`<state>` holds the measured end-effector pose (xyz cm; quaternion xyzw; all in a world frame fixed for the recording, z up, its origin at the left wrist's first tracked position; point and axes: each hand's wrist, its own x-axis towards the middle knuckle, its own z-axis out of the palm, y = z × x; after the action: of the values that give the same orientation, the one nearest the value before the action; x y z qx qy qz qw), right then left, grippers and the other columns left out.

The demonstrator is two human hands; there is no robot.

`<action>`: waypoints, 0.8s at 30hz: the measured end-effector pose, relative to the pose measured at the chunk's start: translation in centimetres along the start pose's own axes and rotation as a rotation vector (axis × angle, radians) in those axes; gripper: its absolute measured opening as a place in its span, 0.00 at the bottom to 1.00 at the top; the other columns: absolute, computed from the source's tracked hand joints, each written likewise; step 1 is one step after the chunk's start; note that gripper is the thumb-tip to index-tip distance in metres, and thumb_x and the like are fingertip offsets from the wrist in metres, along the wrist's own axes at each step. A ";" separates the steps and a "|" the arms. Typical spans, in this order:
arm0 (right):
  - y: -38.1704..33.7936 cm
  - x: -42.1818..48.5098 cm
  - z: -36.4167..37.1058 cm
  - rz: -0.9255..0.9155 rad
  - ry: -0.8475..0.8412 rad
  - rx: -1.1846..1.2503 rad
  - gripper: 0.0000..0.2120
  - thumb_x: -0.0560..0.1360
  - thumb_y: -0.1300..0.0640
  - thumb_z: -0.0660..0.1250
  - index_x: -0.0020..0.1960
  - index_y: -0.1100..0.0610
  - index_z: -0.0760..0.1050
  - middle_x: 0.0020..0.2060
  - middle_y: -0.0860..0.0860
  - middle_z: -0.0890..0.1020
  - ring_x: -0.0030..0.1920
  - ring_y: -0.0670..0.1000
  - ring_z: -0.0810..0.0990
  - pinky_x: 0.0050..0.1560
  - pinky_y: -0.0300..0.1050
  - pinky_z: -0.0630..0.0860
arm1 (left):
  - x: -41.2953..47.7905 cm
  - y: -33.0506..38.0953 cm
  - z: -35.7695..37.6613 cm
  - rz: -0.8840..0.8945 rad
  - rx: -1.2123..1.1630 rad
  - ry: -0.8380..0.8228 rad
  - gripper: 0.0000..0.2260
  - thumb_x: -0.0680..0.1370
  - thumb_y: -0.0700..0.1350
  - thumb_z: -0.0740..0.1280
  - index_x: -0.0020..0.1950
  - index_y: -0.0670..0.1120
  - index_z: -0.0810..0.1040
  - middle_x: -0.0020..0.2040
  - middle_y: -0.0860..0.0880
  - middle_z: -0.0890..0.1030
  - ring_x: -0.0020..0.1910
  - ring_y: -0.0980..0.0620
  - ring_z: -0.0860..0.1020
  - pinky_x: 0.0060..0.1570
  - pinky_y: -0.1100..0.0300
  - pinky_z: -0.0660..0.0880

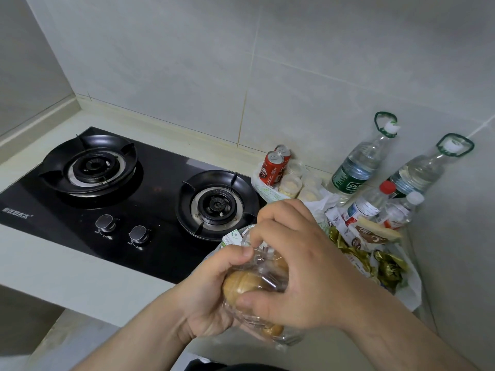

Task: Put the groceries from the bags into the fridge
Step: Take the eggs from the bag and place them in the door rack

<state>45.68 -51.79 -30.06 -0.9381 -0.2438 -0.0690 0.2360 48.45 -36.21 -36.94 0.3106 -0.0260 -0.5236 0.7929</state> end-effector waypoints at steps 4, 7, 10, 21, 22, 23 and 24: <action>0.4 0.5 -0.5 0.020 -0.040 -0.039 0.22 0.63 0.34 0.68 0.46 0.51 0.74 0.47 0.42 0.70 0.55 0.45 0.67 0.51 0.36 0.69 | 0.3 0.4 -0.1 -0.004 0.056 0.061 0.27 0.58 0.51 0.78 0.53 0.39 0.83 0.49 0.38 0.82 0.44 0.39 0.80 0.41 0.47 0.79; 1.0 1.1 -0.8 0.025 -0.030 0.003 0.18 0.66 0.37 0.68 0.43 0.51 0.74 0.44 0.42 0.72 0.53 0.46 0.68 0.49 0.35 0.68 | 0.4 0.6 -0.1 -0.030 0.085 0.070 0.25 0.62 0.51 0.74 0.54 0.38 0.83 0.49 0.36 0.81 0.45 0.38 0.79 0.45 0.44 0.77; 1.5 1.5 -1.0 0.027 -0.011 0.109 0.13 0.70 0.42 0.64 0.40 0.52 0.76 0.40 0.41 0.73 0.50 0.48 0.70 0.49 0.38 0.66 | 0.6 0.7 0.2 -0.039 0.095 0.020 0.20 0.64 0.49 0.68 0.50 0.37 0.83 0.44 0.36 0.82 0.41 0.41 0.82 0.42 0.47 0.78; 1.9 1.8 -0.9 -0.009 0.034 0.156 0.15 0.71 0.45 0.62 0.33 0.54 0.77 0.31 0.44 0.75 0.45 0.51 0.72 0.47 0.46 0.68 | 0.7 0.8 0.8 -0.048 0.126 -0.016 0.16 0.64 0.48 0.66 0.44 0.40 0.85 0.41 0.41 0.84 0.40 0.46 0.83 0.41 0.52 0.80; 1.8 1.7 -0.9 -0.011 0.031 0.148 0.15 0.71 0.45 0.62 0.32 0.54 0.75 0.31 0.44 0.75 0.45 0.51 0.72 0.47 0.45 0.68 | 0.7 0.7 0.8 -0.038 0.131 -0.031 0.16 0.65 0.49 0.64 0.43 0.40 0.85 0.39 0.43 0.84 0.39 0.47 0.83 0.40 0.53 0.79; 1.8 1.7 -0.9 -0.013 0.028 0.140 0.15 0.71 0.44 0.63 0.32 0.53 0.74 0.31 0.44 0.75 0.45 0.50 0.72 0.47 0.44 0.68 | 0.8 0.8 0.7 -0.036 0.129 -0.042 0.17 0.65 0.50 0.64 0.43 0.41 0.85 0.39 0.44 0.84 0.38 0.48 0.83 0.40 0.53 0.79; 1.8 1.5 -0.9 -0.014 0.026 0.135 0.14 0.70 0.44 0.63 0.32 0.53 0.72 0.32 0.44 0.76 0.46 0.50 0.72 0.47 0.45 0.68 | 0.8 0.9 0.5 -0.033 0.118 -0.032 0.17 0.64 0.50 0.64 0.42 0.42 0.85 0.39 0.44 0.84 0.38 0.47 0.83 0.40 0.52 0.79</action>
<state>47.87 -52.92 -29.58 -0.9174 -0.2513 -0.0662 0.3013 49.36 -36.93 -36.26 0.3488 -0.0642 -0.5393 0.7638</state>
